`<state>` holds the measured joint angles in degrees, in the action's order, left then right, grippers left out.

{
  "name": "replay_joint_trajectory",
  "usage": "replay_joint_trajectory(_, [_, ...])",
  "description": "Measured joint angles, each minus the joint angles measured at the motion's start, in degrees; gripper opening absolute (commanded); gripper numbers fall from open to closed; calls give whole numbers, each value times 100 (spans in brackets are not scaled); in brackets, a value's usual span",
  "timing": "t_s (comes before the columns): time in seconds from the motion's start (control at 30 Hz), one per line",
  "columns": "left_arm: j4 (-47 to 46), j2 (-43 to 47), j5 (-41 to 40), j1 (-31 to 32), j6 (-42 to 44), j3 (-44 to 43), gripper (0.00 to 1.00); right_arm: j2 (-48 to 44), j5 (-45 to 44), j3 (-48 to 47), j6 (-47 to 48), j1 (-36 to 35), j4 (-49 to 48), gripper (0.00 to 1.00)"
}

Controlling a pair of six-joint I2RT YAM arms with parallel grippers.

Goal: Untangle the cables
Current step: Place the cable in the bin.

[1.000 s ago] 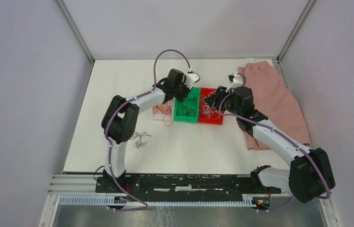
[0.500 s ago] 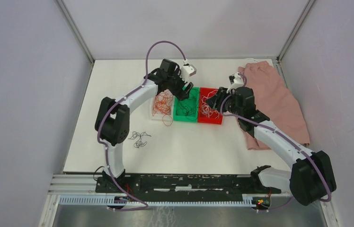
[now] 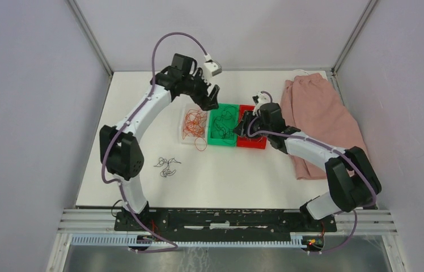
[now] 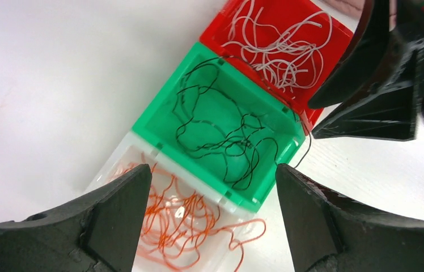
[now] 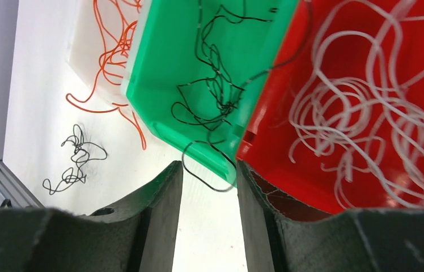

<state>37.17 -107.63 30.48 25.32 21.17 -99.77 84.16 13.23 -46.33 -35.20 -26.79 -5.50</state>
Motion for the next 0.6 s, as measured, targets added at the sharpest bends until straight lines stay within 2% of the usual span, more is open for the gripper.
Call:
replay_joint_trajectory(0.23, [673, 767, 291, -1075, 2, -61, 89, 728, -254, -721, 238, -476, 101, 39])
replay_joint_trajectory(0.4, [826, 1561, 376, -1792, 17, 560, 89, 935, -601, -1139, 514, -651, 417, 35])
replay_joint_trajectory(0.6, [949, 2094, 570, -2280, 131, 1331, 89, 1239, -905, -1729, 852, -726, 817, 29])
